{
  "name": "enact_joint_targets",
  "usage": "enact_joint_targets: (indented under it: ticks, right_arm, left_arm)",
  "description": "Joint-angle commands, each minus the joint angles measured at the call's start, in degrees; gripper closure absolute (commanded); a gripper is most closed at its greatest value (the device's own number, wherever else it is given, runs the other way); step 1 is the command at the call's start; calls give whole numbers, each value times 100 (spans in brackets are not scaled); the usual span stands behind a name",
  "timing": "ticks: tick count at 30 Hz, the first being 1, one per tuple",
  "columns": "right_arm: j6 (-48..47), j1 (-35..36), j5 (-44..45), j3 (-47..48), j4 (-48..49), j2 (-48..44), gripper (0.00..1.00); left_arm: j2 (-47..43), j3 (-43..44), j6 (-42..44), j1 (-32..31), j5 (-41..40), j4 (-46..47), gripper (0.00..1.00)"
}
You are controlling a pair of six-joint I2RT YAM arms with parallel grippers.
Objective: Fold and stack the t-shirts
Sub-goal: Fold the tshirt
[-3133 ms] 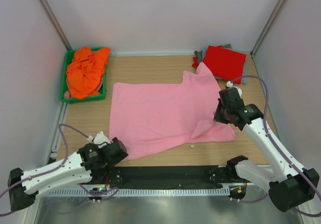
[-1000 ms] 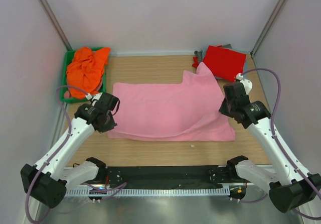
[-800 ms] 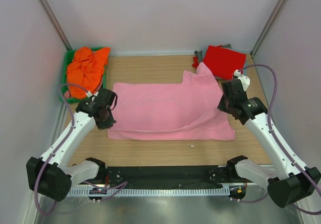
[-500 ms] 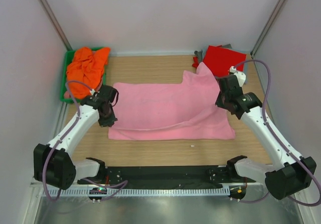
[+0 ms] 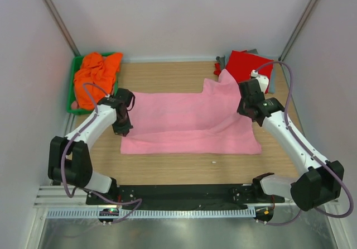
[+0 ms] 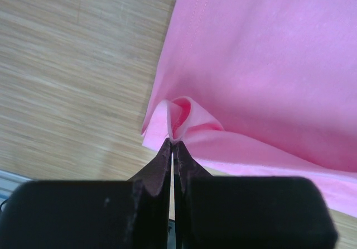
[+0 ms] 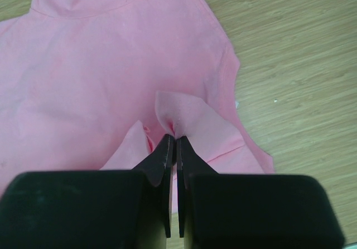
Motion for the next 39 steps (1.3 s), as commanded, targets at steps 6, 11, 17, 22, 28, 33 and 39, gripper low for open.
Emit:
enact_joint_targets:
  ticks: [6, 11, 17, 22, 28, 33, 39]
  right_arm:
    - [-100, -108, 234, -266, 762, 301, 99]
    - [-127, -309, 76, -416, 1176, 792, 44]
    - [-188, -530, -312, 67, 1053, 1225, 5]
    - [-4, -530, -57, -187, 729, 312, 2]
    - [601, -530, -1179, -1206, 806, -953, 2]
    - [972, -530, -2076, -2190, 1245, -1184, 11]
    - [1042, -538, -2315, -2709, 2211, -596, 42]
  left_arm:
    - [558, 270, 181, 83, -94, 267, 100]
    - [858, 296, 190, 145, -77, 258, 60]
    - [323, 410, 76, 154, -472, -93, 21]
    - [-677, 60, -170, 145, -429, -217, 20]
    - [-1585, -986, -802, 154, 245, 494, 21]
    - [-1463, -1697, -1207, 136, 837, 1294, 25]
    - [-1085, -2059, -1313, 136, 732, 1971, 27]
